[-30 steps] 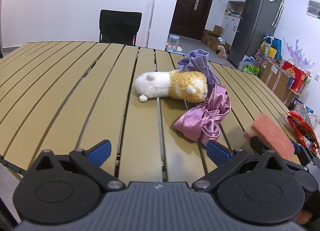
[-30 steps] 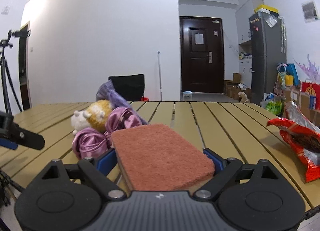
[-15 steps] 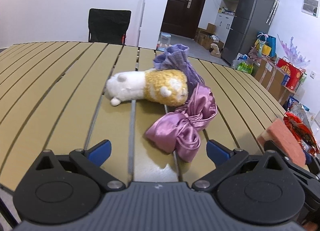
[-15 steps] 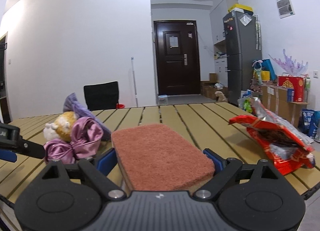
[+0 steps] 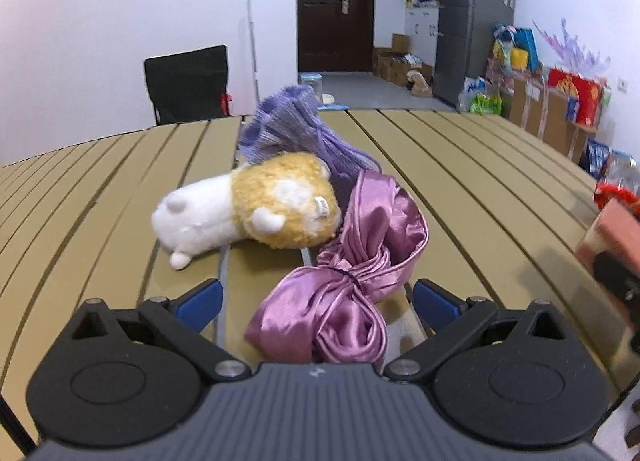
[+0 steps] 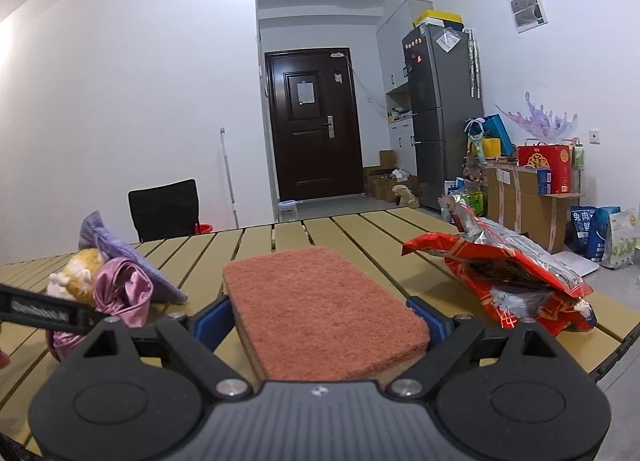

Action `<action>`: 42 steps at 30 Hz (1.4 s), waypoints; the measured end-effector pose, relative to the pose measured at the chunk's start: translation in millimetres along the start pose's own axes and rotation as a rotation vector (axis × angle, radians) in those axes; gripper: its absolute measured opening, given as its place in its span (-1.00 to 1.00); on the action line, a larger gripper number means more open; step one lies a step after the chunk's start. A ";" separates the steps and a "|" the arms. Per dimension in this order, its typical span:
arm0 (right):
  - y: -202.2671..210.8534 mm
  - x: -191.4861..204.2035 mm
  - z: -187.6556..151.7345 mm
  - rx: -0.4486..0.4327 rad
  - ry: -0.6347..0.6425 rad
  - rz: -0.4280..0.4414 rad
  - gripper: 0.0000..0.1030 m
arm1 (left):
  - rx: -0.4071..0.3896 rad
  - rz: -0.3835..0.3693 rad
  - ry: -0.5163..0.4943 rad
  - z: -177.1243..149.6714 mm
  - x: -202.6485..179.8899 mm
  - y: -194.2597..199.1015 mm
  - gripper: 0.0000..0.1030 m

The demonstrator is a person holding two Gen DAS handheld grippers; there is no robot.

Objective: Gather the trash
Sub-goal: 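Close the left gripper on the pink satin scrunchie, then lift the scrunchie with the left gripper while the right gripper holds the sponge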

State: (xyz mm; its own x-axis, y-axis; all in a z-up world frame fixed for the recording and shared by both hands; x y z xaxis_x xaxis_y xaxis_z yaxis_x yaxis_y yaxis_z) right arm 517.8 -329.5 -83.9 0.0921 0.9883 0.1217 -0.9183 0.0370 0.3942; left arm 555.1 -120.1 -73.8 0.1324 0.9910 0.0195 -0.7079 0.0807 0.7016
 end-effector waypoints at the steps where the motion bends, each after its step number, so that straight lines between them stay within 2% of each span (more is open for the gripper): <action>1: -0.9 0.3 0.2 0.000 -0.001 0.000 0.77 | 0.007 -0.005 -0.008 -0.1 -1.5 -4.5 1.00; 7: -4.9 6.8 -0.7 -0.004 0.014 0.003 0.77 | 0.055 -0.033 -0.010 -1.1 -6.8 -18.2 0.97; 10: -4.2 9.8 -1.7 -0.006 0.025 0.005 0.77 | 0.051 -0.027 -0.009 -1.2 -6.3 -18.9 0.66; 12: -3.8 10.4 -1.9 -0.006 0.025 0.006 0.77 | 0.040 -0.032 -0.013 -1.0 -7.3 -16.8 0.30; 14: -3.7 10.4 -1.8 -0.007 0.024 0.006 0.77 | 0.035 -0.034 -0.014 -0.1 -7.5 -14.8 0.06; 17: -3.0 10.6 -1.6 -0.009 0.023 0.008 0.77 | 0.034 -0.043 -0.003 -1.2 -6.9 -10.7 -0.07; 24: 1.7 14.1 -0.2 -0.016 0.026 0.031 0.77 | 0.025 -0.038 0.008 -7.6 -5.7 3.4 -0.18; 31: 11.2 16.8 1.2 -0.029 0.036 0.055 0.77 | 0.015 -0.060 0.037 -13.4 -1.9 28.3 -0.20; 35: 21.9 20.0 1.5 -0.040 0.040 0.068 0.77 | -0.016 -0.085 0.054 -17.5 3.2 48.8 -0.20; 42: 44.4 26.8 1.9 -0.062 0.036 0.091 0.77 | -0.074 -0.083 0.070 -24.8 6.9 84.6 -0.21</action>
State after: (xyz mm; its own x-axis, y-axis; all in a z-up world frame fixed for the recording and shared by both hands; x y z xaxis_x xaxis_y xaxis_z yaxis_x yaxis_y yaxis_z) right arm 480.2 -301.7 -61.4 -0.0058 0.9926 0.1216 -0.9445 -0.0454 0.3255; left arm 478.9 -103.8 -32.0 0.1458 0.9854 -0.0884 -0.7461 0.1682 0.6442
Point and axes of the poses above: each gripper's, at about its wrist camera, not at the fingertips, and y roughly against the way its jaws point, x to its left, z to its top, the point moved 8 cm from there along -y, roughly the way its jaws point, and after that the axes turned 8 degrees about x, right-handed, at the moved point
